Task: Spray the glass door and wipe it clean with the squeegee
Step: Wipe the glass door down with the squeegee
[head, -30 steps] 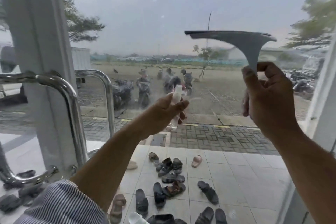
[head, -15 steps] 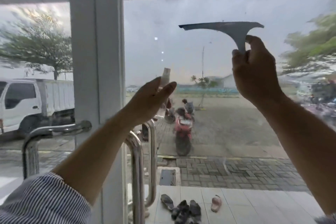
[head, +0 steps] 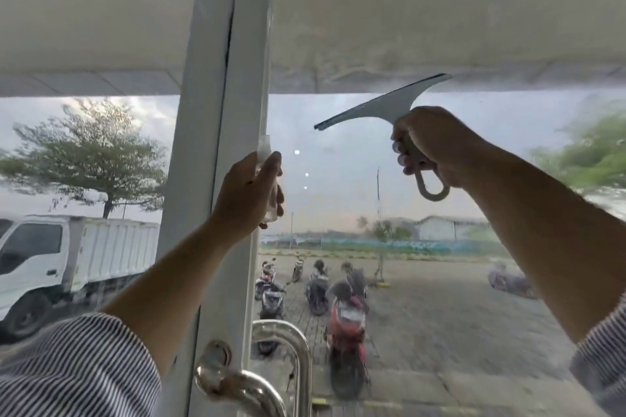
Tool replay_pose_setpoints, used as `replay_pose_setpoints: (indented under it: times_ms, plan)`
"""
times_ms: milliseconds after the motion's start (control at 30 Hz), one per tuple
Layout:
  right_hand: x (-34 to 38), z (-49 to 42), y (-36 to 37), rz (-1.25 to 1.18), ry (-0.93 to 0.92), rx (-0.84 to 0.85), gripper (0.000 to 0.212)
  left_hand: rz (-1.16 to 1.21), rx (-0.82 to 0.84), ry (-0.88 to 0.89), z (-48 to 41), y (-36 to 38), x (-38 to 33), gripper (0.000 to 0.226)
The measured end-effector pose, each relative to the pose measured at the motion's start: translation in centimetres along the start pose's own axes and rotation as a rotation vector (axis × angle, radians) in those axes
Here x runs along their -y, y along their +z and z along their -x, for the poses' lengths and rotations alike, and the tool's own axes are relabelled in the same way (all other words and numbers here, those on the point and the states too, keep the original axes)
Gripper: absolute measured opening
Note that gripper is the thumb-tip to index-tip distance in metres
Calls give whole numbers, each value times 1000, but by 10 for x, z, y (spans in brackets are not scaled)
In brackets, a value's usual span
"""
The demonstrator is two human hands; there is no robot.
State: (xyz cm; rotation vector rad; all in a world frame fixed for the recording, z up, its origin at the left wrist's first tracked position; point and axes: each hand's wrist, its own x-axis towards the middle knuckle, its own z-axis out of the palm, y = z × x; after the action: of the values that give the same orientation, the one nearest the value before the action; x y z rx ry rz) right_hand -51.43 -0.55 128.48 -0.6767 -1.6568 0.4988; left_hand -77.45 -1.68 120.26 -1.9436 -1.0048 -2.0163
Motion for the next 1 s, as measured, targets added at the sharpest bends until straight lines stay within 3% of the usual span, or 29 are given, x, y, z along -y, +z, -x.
replay_pose_setpoints:
  times_ms: [167, 567, 767, 1000]
  plan:
    - [23, -25, 14, -86, -5, 13, 5, 64, -65, -71, -34, 3, -1, 31]
    - [49, -96, 36, 66, -176, -152, 44, 75, -6, -38, -42, 1, 11, 37]
    - [63, -116, 54, 153, -205, -203, 38, 54, 15, -22, -43, -1, 17, 34]
    - [89, -126, 64, 311, -222, -133, 34, 18, 32, 0, -45, -2, 19, 37]
